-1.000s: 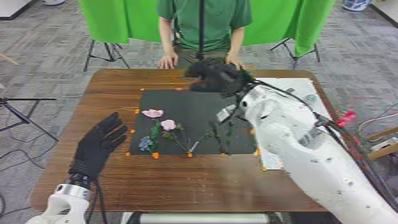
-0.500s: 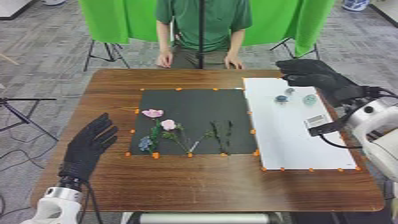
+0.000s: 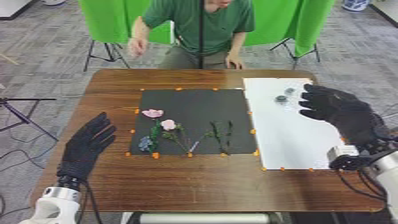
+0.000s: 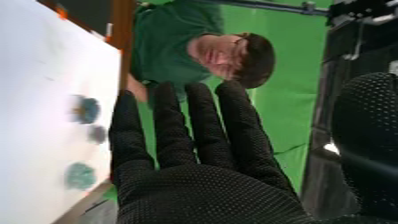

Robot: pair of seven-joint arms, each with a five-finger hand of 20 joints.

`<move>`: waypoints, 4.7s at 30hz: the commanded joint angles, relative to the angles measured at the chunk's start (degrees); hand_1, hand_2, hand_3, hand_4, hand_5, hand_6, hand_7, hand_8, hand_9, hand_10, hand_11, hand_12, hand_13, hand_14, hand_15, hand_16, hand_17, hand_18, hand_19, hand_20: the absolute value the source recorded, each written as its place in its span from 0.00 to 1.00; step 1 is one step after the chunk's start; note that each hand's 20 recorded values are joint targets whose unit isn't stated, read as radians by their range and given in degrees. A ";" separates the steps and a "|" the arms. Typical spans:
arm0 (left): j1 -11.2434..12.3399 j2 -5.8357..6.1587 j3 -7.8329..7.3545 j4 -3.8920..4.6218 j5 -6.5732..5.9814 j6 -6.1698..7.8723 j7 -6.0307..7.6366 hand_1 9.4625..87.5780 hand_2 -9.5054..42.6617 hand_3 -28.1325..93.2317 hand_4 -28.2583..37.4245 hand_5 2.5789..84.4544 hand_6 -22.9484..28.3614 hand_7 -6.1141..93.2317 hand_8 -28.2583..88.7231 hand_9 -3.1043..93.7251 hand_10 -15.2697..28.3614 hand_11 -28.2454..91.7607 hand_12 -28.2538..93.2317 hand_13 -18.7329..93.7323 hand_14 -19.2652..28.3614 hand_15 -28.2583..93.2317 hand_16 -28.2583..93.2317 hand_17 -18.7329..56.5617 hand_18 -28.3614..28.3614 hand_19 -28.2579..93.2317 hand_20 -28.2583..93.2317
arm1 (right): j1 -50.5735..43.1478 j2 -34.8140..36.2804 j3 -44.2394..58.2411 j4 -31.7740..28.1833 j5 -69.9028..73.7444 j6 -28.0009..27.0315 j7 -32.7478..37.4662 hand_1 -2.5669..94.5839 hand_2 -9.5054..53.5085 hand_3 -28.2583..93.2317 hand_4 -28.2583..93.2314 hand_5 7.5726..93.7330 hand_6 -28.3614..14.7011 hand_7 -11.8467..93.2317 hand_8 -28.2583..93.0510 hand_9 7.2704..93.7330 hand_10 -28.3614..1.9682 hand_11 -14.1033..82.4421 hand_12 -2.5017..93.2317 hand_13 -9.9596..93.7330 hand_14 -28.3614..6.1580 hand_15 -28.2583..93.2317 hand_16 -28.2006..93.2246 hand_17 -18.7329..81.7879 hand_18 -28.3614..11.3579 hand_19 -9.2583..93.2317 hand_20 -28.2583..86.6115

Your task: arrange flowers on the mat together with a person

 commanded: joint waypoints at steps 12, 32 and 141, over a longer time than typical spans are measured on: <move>-0.43 -1.21 0.65 0.48 -0.19 -0.45 -0.84 0.19 0.15 0.81 0.00 0.35 0.53 0.25 0.15 0.26 0.61 0.44 0.34 0.36 0.70 0.42 0.22 0.12 0.88 0.60 0.27 | -0.80 -4.11 -0.81 1.11 -1.86 -0.24 2.41 0.20 0.15 0.92 0.03 0.36 0.52 0.21 0.17 0.33 0.46 0.23 0.25 0.39 0.45 0.30 0.49 0.24 0.19 0.45 0.44; -1.17 -0.79 0.65 0.61 0.76 -1.22 -1.70 0.19 0.15 0.81 0.00 0.35 0.53 0.25 0.15 0.26 0.62 0.44 0.34 0.36 0.70 0.42 0.22 0.12 0.88 0.60 0.27 | 0.87 -4.43 -2.56 1.47 -2.69 1.07 1.79 0.20 0.15 0.92 0.03 0.36 0.51 0.22 0.17 0.33 0.46 0.24 0.25 0.39 0.45 0.31 0.48 0.24 0.19 0.45 0.44; 0.55 -1.12 1.12 0.06 0.56 -1.14 -0.84 0.20 0.13 0.81 0.00 0.35 0.53 0.25 0.15 0.26 0.61 0.43 0.34 0.36 0.70 0.42 0.22 0.12 0.88 0.60 0.27 | 52.89 18.32 -49.51 47.15 -84.69 7.56 4.18 0.35 0.00 0.94 0.00 0.32 0.55 0.39 0.09 0.35 0.56 0.38 0.21 0.65 0.60 0.44 0.33 0.40 0.36 0.61 0.41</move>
